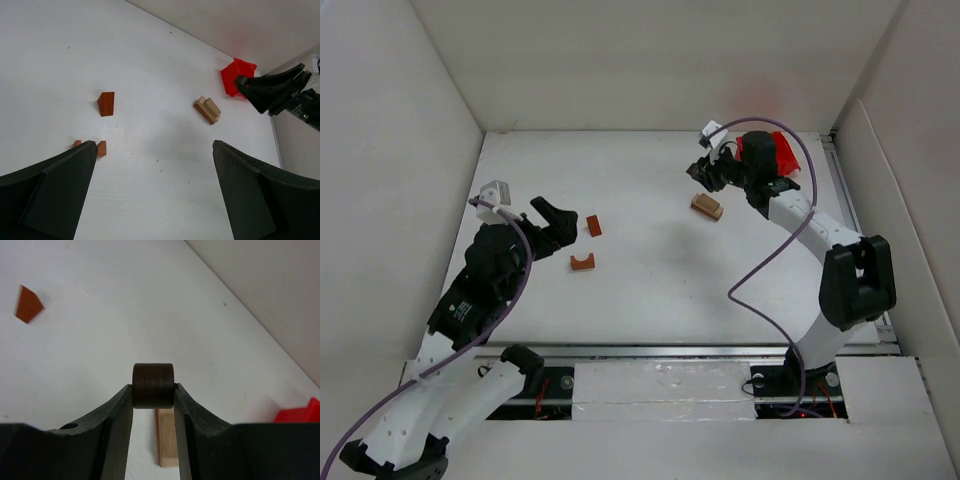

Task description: Build the wood block tower

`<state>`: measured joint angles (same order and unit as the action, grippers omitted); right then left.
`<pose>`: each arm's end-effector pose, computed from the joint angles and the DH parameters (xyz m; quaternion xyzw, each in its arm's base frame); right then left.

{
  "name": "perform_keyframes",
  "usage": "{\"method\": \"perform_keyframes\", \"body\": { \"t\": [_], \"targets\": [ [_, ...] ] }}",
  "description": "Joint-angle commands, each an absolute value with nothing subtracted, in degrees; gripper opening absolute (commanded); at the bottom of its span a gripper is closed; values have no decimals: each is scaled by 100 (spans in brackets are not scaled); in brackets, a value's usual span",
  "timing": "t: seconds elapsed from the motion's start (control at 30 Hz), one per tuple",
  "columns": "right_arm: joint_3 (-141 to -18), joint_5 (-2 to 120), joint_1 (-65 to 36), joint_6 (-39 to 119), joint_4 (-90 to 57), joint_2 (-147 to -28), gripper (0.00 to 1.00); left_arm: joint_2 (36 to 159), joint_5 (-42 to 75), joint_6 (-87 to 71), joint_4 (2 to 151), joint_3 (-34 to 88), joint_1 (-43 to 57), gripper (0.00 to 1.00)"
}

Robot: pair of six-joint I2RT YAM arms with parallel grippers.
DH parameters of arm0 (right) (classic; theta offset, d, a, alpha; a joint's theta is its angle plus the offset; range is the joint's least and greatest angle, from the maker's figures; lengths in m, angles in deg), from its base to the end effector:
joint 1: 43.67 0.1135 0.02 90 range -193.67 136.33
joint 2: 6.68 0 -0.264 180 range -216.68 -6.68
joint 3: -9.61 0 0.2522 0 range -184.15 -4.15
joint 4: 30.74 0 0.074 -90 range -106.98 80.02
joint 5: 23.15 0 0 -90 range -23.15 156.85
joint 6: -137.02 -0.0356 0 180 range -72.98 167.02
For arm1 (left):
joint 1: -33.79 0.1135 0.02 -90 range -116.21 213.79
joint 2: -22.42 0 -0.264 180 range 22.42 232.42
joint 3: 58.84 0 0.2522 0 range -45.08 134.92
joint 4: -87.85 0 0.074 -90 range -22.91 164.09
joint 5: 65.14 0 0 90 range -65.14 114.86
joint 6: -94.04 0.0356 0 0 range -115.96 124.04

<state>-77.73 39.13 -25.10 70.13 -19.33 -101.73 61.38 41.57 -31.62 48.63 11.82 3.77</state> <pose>0.3671 0.1408 0.3081 -0.4112 0.6898 0.1727 0.5703 0.1233 -0.0594 0.3979 -0.1323 0.7384 -0.2619 0.6072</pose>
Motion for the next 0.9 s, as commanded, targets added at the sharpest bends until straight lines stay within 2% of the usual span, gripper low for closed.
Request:
{"method": "perform_keyframes", "body": {
  "t": [0.0, 0.2, 0.7, 0.87],
  "targets": [
    [-8062, 4031, -2749, 7628, -1470, -10406, 0, 5872, 4184, -2506, 5035, 758, 382, 99],
    [-7982, 3486, -3338, 7646, -1558, -10635, 0, 5898, 3963, -2347, 5106, 431, 382, 99],
    [-7921, 3583, -3338, 7910, -1383, -10978, 0, 5995, 3761, -2198, 5176, 379, 382, 99],
    [-7913, 3118, -3286, 7850, -1345, -10838, 0, 6012, 3664, -2180, 5246, 361, 382, 99]
  ]
}}
